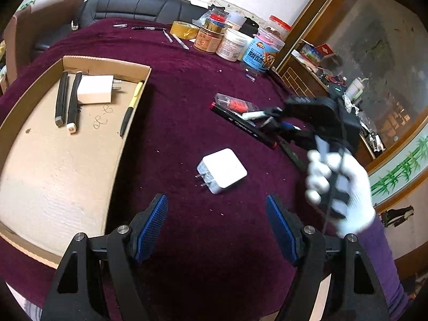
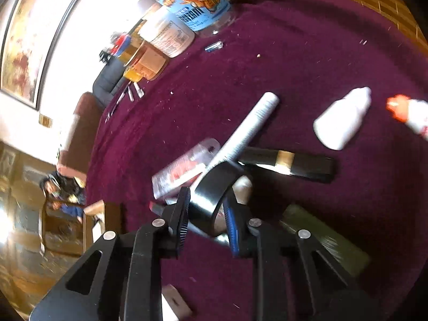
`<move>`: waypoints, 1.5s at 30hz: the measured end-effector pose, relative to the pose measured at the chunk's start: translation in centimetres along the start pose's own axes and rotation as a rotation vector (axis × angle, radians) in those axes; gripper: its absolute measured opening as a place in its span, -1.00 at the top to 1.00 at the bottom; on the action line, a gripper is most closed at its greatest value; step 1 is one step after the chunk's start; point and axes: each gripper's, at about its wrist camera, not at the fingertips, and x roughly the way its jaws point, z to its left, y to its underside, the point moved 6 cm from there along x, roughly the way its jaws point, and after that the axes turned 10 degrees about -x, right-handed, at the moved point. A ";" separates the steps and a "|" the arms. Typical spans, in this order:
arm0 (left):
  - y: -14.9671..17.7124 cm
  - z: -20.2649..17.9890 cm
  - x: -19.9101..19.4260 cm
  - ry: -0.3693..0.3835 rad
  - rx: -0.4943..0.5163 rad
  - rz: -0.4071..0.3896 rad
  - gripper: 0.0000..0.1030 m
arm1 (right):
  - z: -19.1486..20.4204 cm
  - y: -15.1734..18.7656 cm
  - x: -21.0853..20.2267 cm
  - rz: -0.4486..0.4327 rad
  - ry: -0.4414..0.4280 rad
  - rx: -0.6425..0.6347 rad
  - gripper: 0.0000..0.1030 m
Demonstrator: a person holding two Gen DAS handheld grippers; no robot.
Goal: Organize rigid objects
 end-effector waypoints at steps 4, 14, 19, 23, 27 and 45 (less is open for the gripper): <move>-0.5 0.5 1.4 -0.034 0.018 0.018 -0.35 | -0.9 3.4 -3.1 0.027 -0.040 -0.066 0.65; -1.3 -2.6 6.3 -0.219 0.435 0.028 -0.35 | -1.9 11.1 -6.9 0.069 -0.122 -0.201 0.64; -0.6 -4.7 9.6 -0.230 0.630 0.085 -0.35 | -2.5 12.1 -7.0 0.062 -0.070 -0.244 0.63; -0.4 -5.6 12.0 -0.240 0.681 0.115 -0.59 | -2.8 12.1 -7.4 0.047 -0.071 -0.239 0.62; -1.1 -5.3 12.6 -0.219 0.615 0.134 -0.59 | -3.3 11.4 -8.3 0.012 -0.044 -0.244 0.51; -1.3 -3.2 2.1 0.070 0.284 0.038 0.25 | -4.3 3.4 -3.3 0.020 0.262 -0.520 0.06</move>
